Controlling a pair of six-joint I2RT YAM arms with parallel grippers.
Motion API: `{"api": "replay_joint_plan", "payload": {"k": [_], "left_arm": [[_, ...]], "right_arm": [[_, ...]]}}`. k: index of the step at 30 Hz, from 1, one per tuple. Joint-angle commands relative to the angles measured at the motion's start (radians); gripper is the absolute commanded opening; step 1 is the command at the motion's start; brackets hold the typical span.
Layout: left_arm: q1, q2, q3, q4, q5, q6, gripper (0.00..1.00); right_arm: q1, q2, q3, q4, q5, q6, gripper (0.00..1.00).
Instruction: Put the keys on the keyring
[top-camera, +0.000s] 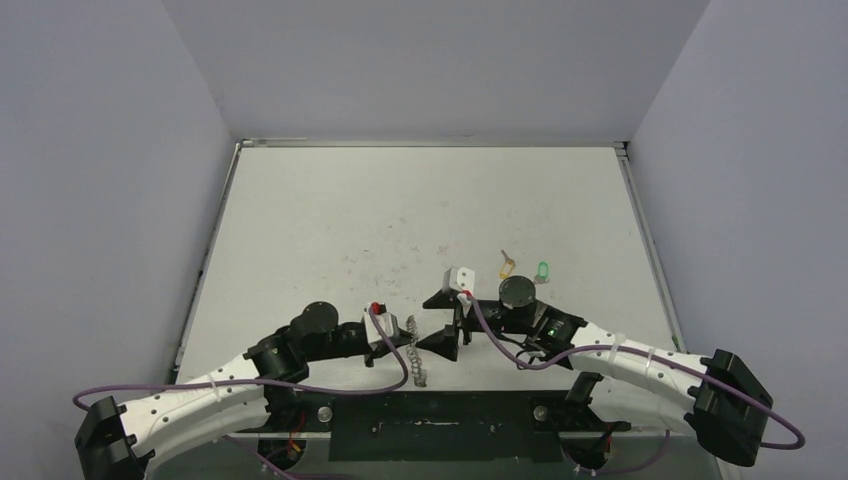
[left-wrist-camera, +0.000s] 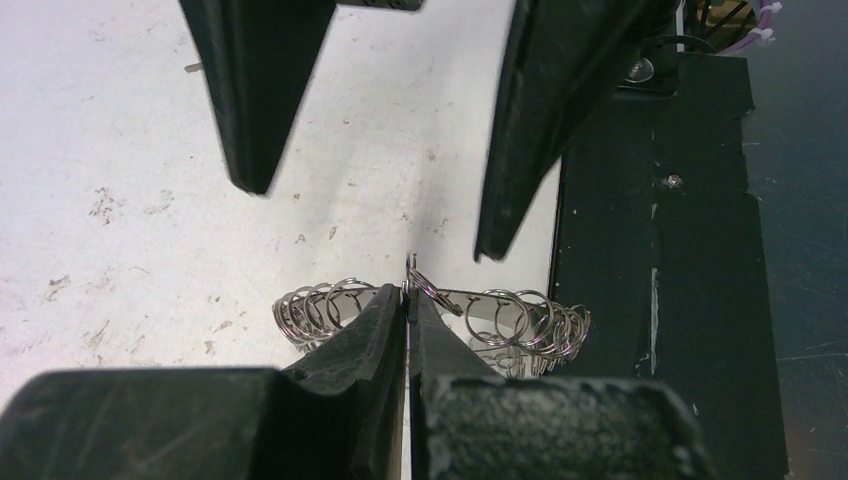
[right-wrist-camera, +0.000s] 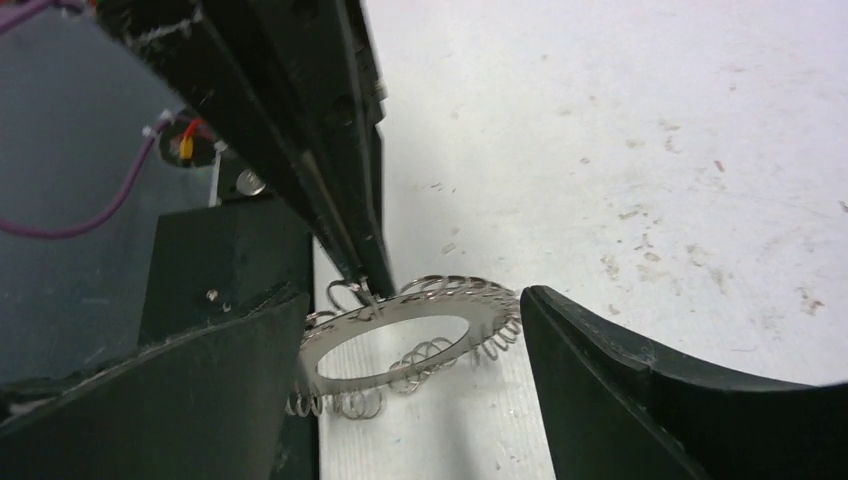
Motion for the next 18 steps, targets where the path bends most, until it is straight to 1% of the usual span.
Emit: {"api": "replay_joint_plan", "payload": {"k": [1,5,8,12,18], "left_arm": [[-0.002,-0.035,-0.024,0.043,-0.007,-0.028,0.00],[-0.003,-0.073,-0.059,0.073,0.000,-0.012,0.00],[-0.003,-0.111,-0.082,0.094,0.022,0.024,0.00],[-0.003,-0.156,-0.123,0.151,0.042,0.070,0.00],[-0.003,-0.167,-0.152,0.304,-0.055,-0.030,0.00]], "right_arm": [[-0.063,-0.055,0.029,0.116,0.044,0.154,0.83],[-0.080,-0.093,0.037,0.072,0.139,0.187,0.92],[-0.089,-0.123,0.039,0.012,0.259,0.222,0.99],[-0.097,-0.145,0.036,-0.056,0.385,0.281,1.00],[-0.114,-0.143,0.070,-0.181,0.425,0.323,1.00]]}}
